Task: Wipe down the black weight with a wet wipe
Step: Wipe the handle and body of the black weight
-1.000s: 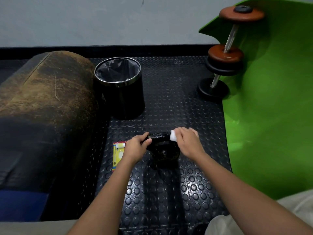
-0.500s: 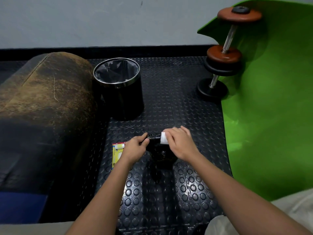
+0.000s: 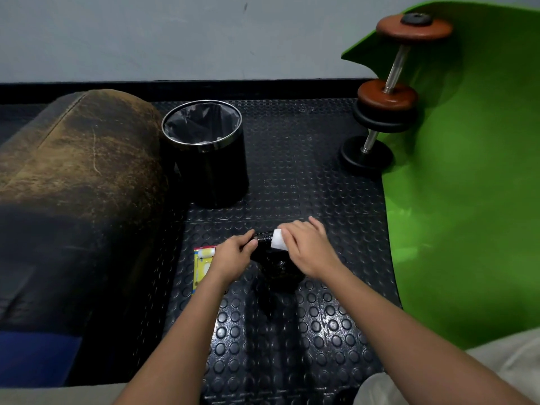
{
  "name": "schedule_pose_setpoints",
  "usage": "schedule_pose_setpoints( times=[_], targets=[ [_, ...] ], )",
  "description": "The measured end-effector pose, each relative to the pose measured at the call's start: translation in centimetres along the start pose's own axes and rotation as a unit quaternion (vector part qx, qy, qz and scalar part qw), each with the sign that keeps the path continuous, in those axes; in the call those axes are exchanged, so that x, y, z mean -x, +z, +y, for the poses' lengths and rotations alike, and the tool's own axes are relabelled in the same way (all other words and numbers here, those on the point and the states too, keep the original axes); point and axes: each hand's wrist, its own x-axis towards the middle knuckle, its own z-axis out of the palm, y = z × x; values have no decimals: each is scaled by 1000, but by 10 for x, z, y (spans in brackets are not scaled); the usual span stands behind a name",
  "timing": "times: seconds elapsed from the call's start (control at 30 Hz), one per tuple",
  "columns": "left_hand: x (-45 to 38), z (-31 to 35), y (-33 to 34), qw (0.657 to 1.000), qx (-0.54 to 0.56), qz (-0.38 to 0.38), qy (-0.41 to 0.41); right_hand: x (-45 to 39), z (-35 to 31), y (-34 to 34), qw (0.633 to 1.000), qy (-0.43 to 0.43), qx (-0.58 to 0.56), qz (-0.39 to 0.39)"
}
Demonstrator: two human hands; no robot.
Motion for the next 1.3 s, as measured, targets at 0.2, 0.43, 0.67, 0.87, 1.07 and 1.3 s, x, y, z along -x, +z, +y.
schedule_pose_setpoints(
  times=[0.2, 0.43, 0.67, 0.87, 1.07, 1.3],
  targets=[
    [3, 2, 0, 1000, 5, -4, 8, 2, 30, -13, 976, 202, -81, -13],
    [3, 4, -1, 1000, -8, 1, 7, -12, -2, -6, 994, 103, -3, -36],
    [1, 3, -1, 1000, -10, -3, 2, 5, 23, -8, 993, 87, -76, 23],
    [2, 4, -1, 1000, -6, -2, 4, 0, 8, -17, 968, 220, -112, 35],
    [3, 4, -2, 1000, -11, 4, 3, -5, -15, -1, 977, 113, -174, 53],
    [3, 4, -1, 1000, -6, -3, 4, 3, 9, -4, 964, 165, -187, 95]
  ],
)
